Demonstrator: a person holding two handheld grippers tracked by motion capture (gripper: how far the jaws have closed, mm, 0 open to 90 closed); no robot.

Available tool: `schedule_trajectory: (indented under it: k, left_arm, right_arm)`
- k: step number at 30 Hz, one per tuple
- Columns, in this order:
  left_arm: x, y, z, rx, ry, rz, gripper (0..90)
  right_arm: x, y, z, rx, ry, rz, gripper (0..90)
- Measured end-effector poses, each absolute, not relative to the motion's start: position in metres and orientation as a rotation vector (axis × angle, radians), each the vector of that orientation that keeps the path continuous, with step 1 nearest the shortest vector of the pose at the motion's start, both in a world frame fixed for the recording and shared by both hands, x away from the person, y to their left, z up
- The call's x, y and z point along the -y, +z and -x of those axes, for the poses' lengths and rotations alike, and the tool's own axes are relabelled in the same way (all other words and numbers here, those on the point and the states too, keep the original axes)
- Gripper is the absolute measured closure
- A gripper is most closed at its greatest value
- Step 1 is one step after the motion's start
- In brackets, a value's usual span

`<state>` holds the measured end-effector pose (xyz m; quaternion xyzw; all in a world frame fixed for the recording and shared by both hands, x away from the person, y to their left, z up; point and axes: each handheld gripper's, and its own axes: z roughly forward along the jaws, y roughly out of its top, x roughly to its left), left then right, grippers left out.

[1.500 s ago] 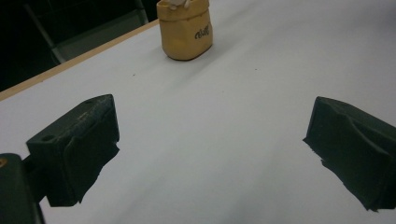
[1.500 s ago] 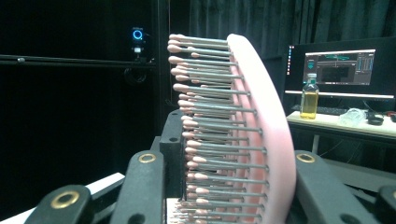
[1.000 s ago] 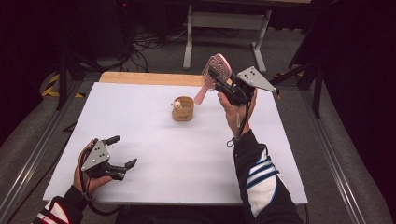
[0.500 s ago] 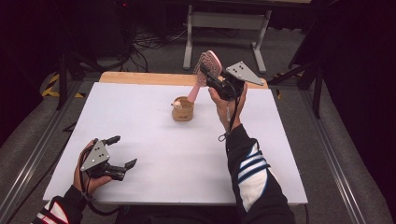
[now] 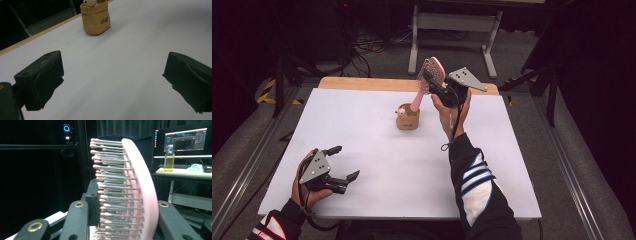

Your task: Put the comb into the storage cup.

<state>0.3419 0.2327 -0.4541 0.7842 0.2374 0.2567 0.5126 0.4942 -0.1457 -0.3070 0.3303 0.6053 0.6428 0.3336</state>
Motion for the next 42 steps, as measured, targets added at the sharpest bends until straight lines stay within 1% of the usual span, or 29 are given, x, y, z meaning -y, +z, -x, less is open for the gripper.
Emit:
schedule_trajectory:
  k: [25, 42]
  left_arm:
    - [-0.233, -0.453, -0.341, -0.552, 0.612, -1.895, 3.8]
    - [-0.232, -0.454, -0.341, -0.554, 0.607, -1.889, 3.8]
  right_arm:
    - [0.128, -0.343, -0.504, -1.656, 1.650, -0.938, 63.9]
    - [0.119, -0.360, -0.506, -1.696, 1.642, -0.972, 63.8]
